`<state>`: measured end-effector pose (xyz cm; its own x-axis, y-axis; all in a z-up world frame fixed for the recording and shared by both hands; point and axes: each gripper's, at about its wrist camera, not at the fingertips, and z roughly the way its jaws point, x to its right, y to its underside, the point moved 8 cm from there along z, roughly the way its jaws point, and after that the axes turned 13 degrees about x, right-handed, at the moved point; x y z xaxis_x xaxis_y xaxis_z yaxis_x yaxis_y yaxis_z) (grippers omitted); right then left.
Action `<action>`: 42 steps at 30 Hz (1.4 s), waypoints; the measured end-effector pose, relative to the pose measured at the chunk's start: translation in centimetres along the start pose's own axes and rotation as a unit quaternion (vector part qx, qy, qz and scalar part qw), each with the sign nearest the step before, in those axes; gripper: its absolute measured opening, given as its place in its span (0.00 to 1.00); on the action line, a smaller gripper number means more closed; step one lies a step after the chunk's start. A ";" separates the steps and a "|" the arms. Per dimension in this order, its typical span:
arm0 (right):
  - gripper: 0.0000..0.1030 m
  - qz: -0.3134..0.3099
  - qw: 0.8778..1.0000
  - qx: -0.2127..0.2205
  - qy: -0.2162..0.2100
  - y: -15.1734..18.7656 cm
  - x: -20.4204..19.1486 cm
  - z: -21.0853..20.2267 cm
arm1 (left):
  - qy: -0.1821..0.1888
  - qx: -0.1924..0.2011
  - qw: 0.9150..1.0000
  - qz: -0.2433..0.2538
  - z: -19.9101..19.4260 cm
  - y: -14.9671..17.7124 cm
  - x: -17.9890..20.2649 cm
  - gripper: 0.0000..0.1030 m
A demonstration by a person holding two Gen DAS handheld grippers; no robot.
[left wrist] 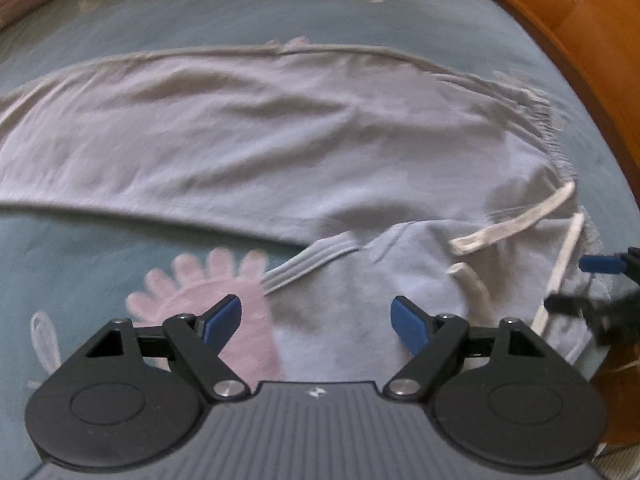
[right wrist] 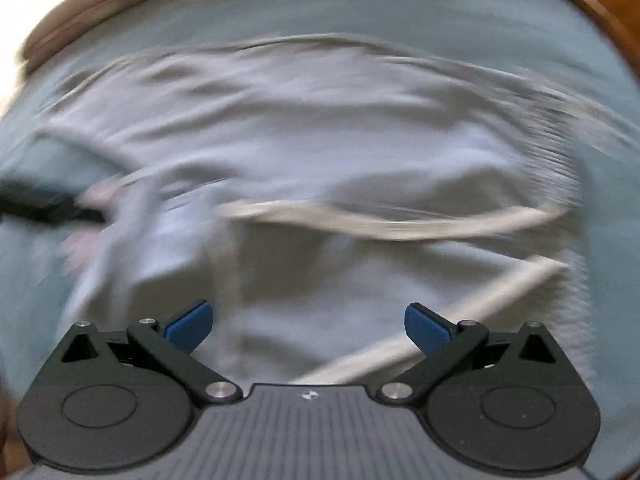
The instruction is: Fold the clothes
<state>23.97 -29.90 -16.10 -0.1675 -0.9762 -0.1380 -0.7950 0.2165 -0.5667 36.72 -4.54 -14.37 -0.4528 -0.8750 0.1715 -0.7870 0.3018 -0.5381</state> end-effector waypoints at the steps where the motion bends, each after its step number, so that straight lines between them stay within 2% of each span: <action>1: 1.00 0.017 1.000 -0.001 0.012 0.3 1.3 0.1 | 0.009 0.002 1.000 0.013 0.1 -0.2 0.9 0.79; 5: 1.00 0.058 0.998 -0.001 0.021 2.2 5.0 1.5 | 0.041 0.002 0.998 0.047 1.0 -0.7 4.5 0.79; 8: 1.00 0.033 0.998 -0.037 0.033 4.9 5.6 2.5 | 0.061 -0.003 0.996 0.071 1.8 -1.0 7.0 0.79; 13: 1.00 -0.025 0.999 0.006 0.027 7.6 5.6 1.1 | 0.088 0.002 0.988 0.127 2.5 -1.4 10.9 0.79; 18: 1.00 -0.030 0.998 0.032 0.037 8.0 5.5 1.2 | 0.137 0.015 0.975 0.177 2.3 -1.8 15.1 0.79; 22: 1.00 -0.032 0.997 0.051 0.044 8.3 5.2 1.2 | 0.174 0.006 0.964 0.201 1.8 -0.2 17.4 0.79; 24: 1.00 -0.046 0.997 0.042 0.040 8.1 5.0 0.7 | 0.186 -0.005 0.961 0.205 1.5 0.9 18.0 0.79; 26: 1.00 -0.076 0.995 0.059 0.040 7.6 4.4 -0.3 | 0.197 -0.018 0.958 0.206 1.2 2.0 18.4 0.79; 28: 1.00 -0.107 0.991 0.070 0.031 7.8 3.9 -1.0 | 0.218 -0.032 0.951 0.216 0.8 3.3 18.7 0.79; 29: 1.00 -0.119 0.991 0.057 0.023 8.3 3.6 -0.7 | 0.220 -0.034 0.948 0.229 0.6 3.8 18.7 0.79; 32: 1.00 -0.109 0.992 0.055 0.006 9.3 4.0 -0.2 | 0.221 -0.041 0.941 0.252 0.3 5.0 18.5 0.79; 36: 1.00 -0.077 0.995 0.057 -0.011 10.2 5.1 -0.4 | 0.234 -0.061 0.937 0.250 0.0 6.8 17.7 0.79; 39: 1.00 -0.091 0.994 0.054 -0.017 10.7 5.3 -0.5 | 0.243 -0.073 0.928 0.275 0.1 8.8 17.6 0.79; 42: 1.00 -0.094 0.994 0.054 -0.019 10.5 5.3 0.1 | 0.248 -0.110 0.922 0.276 0.9 12.0 17.3 0.79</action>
<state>14.78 -32.82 -22.82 0.0011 -0.9987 -0.0505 -0.7423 0.0330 -0.6692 19.84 -16.40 -18.55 -0.9032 -0.2997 0.3073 -0.4197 0.7664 -0.4864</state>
